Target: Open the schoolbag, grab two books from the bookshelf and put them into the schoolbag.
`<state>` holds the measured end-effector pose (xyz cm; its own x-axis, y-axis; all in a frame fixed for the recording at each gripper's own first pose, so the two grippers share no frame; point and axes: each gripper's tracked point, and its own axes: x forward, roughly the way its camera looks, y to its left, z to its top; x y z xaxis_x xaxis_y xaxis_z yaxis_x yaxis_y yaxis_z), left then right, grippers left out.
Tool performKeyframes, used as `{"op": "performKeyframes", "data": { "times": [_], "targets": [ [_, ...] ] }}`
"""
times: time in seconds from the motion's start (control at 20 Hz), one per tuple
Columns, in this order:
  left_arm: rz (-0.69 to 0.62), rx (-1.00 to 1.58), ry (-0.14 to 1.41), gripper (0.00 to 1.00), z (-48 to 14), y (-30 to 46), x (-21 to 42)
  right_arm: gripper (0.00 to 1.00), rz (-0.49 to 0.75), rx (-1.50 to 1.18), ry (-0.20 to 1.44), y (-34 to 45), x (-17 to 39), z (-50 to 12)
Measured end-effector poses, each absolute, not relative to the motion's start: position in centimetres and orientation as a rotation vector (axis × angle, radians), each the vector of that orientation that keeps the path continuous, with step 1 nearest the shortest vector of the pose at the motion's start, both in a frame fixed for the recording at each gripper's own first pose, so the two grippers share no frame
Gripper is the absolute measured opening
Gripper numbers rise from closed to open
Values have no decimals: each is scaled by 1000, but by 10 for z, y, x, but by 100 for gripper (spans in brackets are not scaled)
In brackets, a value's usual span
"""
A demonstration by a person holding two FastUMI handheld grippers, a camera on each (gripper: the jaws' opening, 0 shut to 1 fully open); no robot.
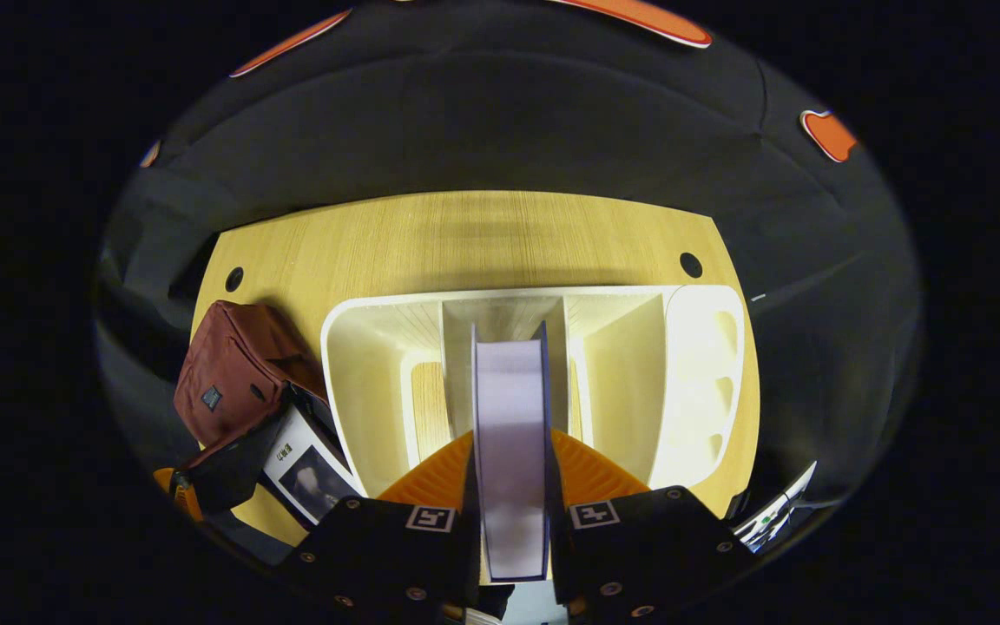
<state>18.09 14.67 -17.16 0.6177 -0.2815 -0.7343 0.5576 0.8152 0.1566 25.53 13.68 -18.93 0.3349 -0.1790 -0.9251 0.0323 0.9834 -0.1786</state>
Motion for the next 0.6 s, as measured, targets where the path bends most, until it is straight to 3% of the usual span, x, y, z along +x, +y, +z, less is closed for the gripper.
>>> {"op": "performKeyframes", "data": {
  "times": [0.6],
  "targets": [
    [-495,401,776,1,-174,147,185,32,-120,-75,1031,143,218,-42]
  ]
}}
